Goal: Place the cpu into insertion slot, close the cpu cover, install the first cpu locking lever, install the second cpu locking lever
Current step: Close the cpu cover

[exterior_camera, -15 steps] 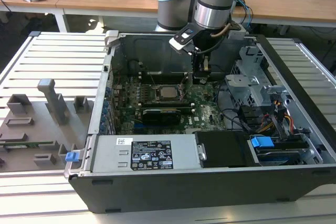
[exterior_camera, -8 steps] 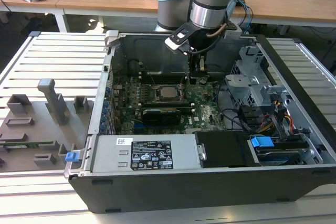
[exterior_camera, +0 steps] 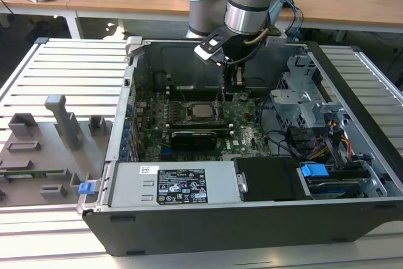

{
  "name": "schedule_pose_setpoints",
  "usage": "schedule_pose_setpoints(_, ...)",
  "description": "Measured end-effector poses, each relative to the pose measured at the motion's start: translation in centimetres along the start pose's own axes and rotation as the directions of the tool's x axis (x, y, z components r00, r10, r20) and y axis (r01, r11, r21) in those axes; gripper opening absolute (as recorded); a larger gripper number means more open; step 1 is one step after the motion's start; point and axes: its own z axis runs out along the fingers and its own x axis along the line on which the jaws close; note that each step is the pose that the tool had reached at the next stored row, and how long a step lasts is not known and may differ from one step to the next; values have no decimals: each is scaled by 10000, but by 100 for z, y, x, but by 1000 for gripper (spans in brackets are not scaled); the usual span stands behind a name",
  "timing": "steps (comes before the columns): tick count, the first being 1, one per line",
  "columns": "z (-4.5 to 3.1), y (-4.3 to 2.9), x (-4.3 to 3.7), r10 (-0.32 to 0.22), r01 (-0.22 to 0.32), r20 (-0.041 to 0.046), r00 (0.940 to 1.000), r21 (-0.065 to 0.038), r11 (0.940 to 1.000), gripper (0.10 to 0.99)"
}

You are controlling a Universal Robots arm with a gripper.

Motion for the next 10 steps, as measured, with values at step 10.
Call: schedule_pose_setpoints(10,4,-124,0,0,0,0,10000,0,10000,106)
